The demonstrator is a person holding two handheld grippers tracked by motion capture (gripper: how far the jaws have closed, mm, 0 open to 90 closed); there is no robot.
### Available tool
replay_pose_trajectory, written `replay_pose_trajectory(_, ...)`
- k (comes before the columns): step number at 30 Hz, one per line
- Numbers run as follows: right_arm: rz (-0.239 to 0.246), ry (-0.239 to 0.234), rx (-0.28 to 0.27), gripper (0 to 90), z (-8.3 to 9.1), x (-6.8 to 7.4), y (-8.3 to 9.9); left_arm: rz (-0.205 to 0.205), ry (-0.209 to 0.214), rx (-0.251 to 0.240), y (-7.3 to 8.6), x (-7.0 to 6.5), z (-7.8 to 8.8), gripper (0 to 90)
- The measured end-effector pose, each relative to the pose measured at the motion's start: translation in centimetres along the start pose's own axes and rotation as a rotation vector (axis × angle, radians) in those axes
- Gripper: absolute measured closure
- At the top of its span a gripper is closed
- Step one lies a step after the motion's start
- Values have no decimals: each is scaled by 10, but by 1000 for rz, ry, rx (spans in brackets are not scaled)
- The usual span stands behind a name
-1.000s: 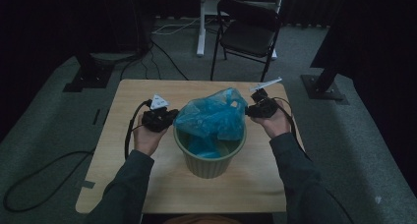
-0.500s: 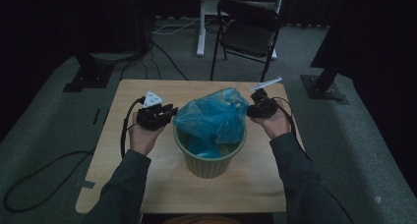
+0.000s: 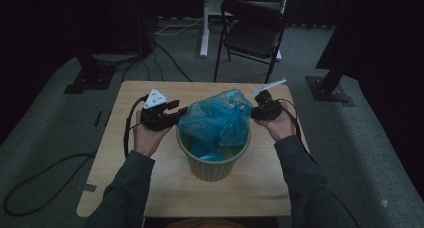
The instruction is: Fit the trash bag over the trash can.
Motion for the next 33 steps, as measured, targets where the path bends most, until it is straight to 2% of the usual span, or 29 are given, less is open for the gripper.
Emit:
replay_pose_trajectory(2, 0, 0, 0, 900, 0, 0, 0, -21, 23, 12, -2, -6, -5, 519)
replay_pose_trajectory(4, 0, 1, -1, 900, -1, 0, 0, -38, 29, 27, -3, -11, -11, 488)
replay_pose_trajectory(7, 0, -3, 1, 900, -1, 1, 0, -49, 3, 64, -1, -12, -21, 479)
replay_pose_trajectory(9, 1, -3, 2, 900, 0, 1, 1, -45, -22, 89, 2, -11, -25, 549)
replay_pose_trajectory(11, 2, -6, 3, 900, 0, 1, 1, -36, -23, 95, 4, -10, -25, 690)
replay_pose_trajectory(12, 2, -6, 4, 900, 0, 0, 2, -32, -27, 97, 5, -9, -24, 801)
replay_pose_trajectory(13, 2, -7, 3, 900, 0, 0, 2, -29, -32, 96, 6, -8, -22, 801)
replay_pose_trajectory(15, 1, -8, 4, 900, 0, 0, 2, -24, -29, 89, 7, -8, -19, 885)
replay_pose_trajectory(19, -4, -4, 9, 900, 1, -3, 5, -15, -45, 56, 11, -6, -3, 900)
replay_pose_trajectory(22, -3, 0, 10, 900, 1, -5, 7, -4, -40, 34, 12, -7, 3, 900)
replay_pose_trajectory(24, -7, 5, 13, 900, 2, -6, 9, 11, -36, 11, 18, -9, 13, 900)
replay_pose_trajectory(26, -9, 6, 14, 900, 2, -7, 10, 14, -41, 8, 21, -9, 16, 900)
replay_pose_trajectory(28, -24, 8, 16, 900, 3, -11, 12, 20, -64, 12, 31, -5, 24, 900)
replay_pose_trajectory(33, -35, 11, 24, 900, 3, -16, 19, 56, -71, 24, 49, 2, 30, 900)
Point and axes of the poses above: each handheld gripper's, and its own axes: z roughly backward along the jaws, y roughly out of its underside, x roughly to its left, the point moved 10 cm from there along -z, roughly forward along the jaws, and after that the axes turned 15 degrees about y, right-handed, at the moved point
